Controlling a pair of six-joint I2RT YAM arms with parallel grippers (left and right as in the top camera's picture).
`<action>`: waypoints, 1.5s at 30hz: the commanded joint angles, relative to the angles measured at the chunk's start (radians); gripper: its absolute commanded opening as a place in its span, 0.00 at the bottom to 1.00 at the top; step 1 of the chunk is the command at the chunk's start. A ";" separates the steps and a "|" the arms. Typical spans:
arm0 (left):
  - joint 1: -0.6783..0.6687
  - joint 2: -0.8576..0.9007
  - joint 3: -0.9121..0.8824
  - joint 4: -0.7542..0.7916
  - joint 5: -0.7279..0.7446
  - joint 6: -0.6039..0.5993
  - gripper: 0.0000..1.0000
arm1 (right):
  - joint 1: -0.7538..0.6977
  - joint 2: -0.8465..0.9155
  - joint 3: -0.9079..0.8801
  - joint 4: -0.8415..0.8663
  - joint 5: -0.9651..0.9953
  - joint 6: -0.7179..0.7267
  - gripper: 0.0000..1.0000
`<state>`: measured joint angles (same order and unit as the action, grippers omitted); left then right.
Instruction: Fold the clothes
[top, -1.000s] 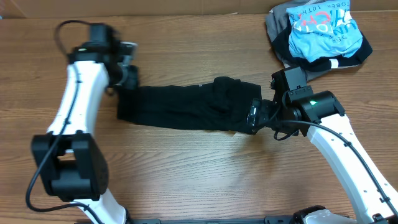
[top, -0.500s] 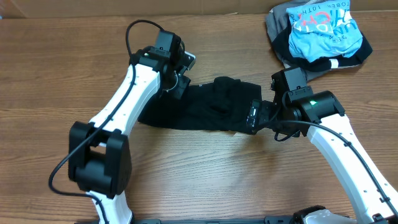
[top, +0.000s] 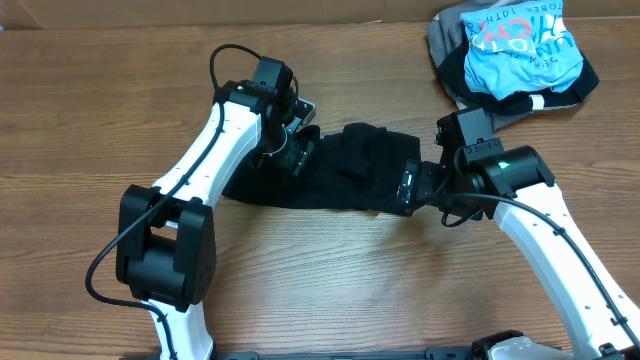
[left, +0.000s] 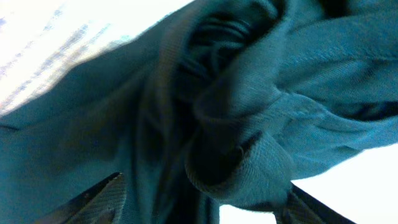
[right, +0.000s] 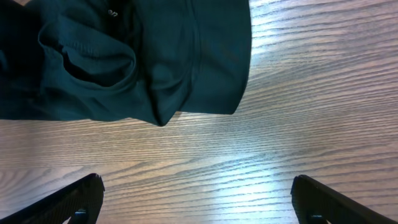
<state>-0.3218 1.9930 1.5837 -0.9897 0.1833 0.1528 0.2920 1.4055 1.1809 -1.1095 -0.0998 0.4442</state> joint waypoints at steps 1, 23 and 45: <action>-0.015 0.002 0.007 -0.018 0.090 -0.004 0.77 | -0.029 0.023 0.002 0.018 0.006 0.000 1.00; 0.002 0.002 0.407 -0.246 0.340 0.001 0.75 | -0.163 0.444 0.001 0.362 -0.198 -0.139 0.99; 0.004 0.002 0.509 -0.280 -0.169 -0.003 0.79 | -0.163 0.471 -0.282 0.718 -0.195 -0.071 0.88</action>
<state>-0.3256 1.9965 2.0712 -1.2732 0.0685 0.1532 0.1307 1.8034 0.9760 -0.3874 -0.2974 0.3225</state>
